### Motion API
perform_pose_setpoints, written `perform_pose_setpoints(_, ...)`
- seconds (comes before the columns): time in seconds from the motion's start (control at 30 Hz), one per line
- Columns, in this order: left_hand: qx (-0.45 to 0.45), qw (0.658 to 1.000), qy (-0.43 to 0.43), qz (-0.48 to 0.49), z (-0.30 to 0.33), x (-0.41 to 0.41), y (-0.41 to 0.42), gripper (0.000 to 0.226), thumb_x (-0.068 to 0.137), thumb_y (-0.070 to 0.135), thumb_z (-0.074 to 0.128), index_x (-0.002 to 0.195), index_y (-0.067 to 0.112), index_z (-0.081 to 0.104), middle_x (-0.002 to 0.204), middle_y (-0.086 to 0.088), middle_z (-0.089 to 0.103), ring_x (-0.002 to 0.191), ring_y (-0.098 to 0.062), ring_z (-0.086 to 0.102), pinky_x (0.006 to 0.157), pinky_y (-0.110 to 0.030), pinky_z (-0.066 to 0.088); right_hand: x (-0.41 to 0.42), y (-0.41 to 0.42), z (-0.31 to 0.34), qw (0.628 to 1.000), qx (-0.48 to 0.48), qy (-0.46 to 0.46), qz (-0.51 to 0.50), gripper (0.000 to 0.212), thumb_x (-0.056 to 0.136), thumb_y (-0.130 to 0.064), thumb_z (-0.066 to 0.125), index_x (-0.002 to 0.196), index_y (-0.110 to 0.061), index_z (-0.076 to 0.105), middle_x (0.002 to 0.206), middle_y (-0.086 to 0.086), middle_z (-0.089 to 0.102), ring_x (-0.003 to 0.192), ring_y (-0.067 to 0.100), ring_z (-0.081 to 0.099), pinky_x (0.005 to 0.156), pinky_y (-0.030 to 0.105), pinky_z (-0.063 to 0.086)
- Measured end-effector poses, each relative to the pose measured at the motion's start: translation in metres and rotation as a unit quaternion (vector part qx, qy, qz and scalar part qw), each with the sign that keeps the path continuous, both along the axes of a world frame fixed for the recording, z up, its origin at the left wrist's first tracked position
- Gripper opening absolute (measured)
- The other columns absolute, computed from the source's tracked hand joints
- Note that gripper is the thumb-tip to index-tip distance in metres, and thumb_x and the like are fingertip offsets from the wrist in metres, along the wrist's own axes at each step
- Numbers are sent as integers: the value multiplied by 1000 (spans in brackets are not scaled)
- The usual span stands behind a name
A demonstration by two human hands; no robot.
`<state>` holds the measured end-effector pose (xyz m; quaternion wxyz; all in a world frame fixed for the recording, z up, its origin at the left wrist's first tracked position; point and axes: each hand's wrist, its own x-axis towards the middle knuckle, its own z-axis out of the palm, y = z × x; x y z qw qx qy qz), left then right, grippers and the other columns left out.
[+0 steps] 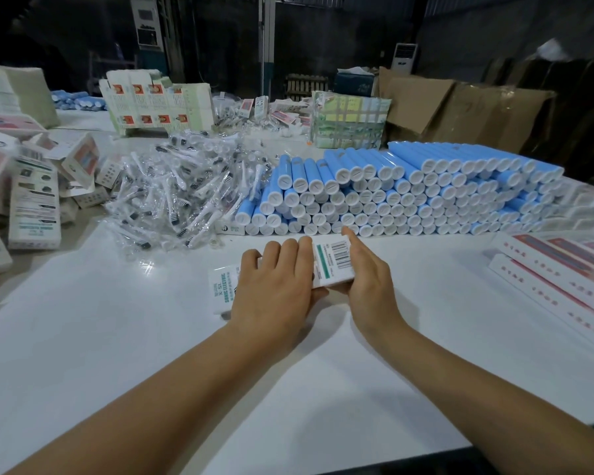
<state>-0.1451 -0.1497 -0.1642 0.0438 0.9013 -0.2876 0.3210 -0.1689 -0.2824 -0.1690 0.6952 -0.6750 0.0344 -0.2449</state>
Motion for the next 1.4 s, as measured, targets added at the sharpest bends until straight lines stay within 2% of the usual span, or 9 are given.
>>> perform_pose_setpoints(0.27, -5, 998, 52, 28, 2, 6, 2, 74, 86, 59, 33, 139, 6, 39, 119, -7, 55, 102, -27, 51, 80, -39, 36, 0, 1, 2, 996, -73, 34, -31, 42, 99, -19, 48, 141, -18, 45, 102, -14, 67, 93, 3, 67, 87, 31, 55)
perform_pose_setpoints(0.43, 16, 998, 53, 33, 0, 9, 3, 76, 87, 61, 31, 141, 8, 26, 123, -4, 48, 105, -25, 46, 82, -38, 33, -4, 5, -3, 975, -210, 19, -67, 40, 98, -20, 49, 137, -13, 51, 105, -10, 64, 85, -18, 59, 73, 6, 48)
perform_pose_setpoints(0.67, -67, 984, 162, -8, 18, 17, 0, 72, 90, 59, 36, 145, 16, 21, 132, -3, 42, 118, -23, 41, 92, -38, 35, -4, 5, 8, 998, -58, -11, 6, 30, 99, -35, 40, 128, -38, 49, 107, -11, 67, 91, 5, 65, 81, 31, 55)
perform_pose_setpoints(0.8, -414, 829, 320, -196, 40, 20, 8, 21, 95, 39, 50, 112, 26, 54, 102, 0, 61, 88, -9, 57, 75, -27, 46, -6, 10, 7, 993, -105, -51, 9, 36, 85, -39, 45, 120, -47, 47, 105, -9, 60, 86, 6, 58, 77, 25, 48)
perform_pose_setpoints(0.97, -734, 347, 554, -185, 44, 28, 20, 54, 93, 55, 44, 110, 8, 63, 84, -9, 71, 80, -24, 70, 63, -36, 54, -6, 19, 1, 971, -230, -22, 56, 40, 80, -48, 53, 116, -61, 41, 99, -13, 48, 81, -1, 50, 68, 11, 43)
perform_pose_setpoints(1.03, -759, 219, 591, -164, 38, 26, 21, 69, 86, 64, 51, 101, -1, 67, 83, -15, 71, 73, -33, 71, 60, -45, 57, -7, 24, -1, 960, -268, -6, 82, 45, 75, -56, 56, 117, -64, 42, 99, -15, 46, 87, -8, 51, 67, 7, 45)
perform_pose_setpoints(1.13, -784, 195, 579, -113, 25, 26, 16, 70, 81, 69, 53, 104, 4, 64, 92, -13, 66, 81, -31, 67, 77, -47, 54, -3, 29, -5, 939, -334, 21, 72, 72, 66, -67, 54, 134, -46, 46, 100, -14, 42, 97, -2, 52, 79, 13, 48)
perform_pose_setpoints(1.27, -792, 206, 559, -134, 21, 28, 12, 60, 89, 62, 48, 106, 6, 59, 104, -16, 63, 95, -29, 63, 86, -47, 51, 2, 28, -10, 918, -394, 36, 21, 62, 74, -55, 52, 134, -42, 45, 98, -16, 40, 97, 3, 51, 79, 12, 40)
perform_pose_setpoints(1.4, -761, 327, 539, -153, 20, 21, 4, 49, 94, 52, 45, 120, 12, 56, 109, -14, 67, 98, -26, 66, 79, -43, 53, 5, 19, -2, 921, -388, 41, -10, 52, 75, -44, 46, 127, -41, 47, 99, -11, 39, 98, 10, 48, 84, 25, 44)
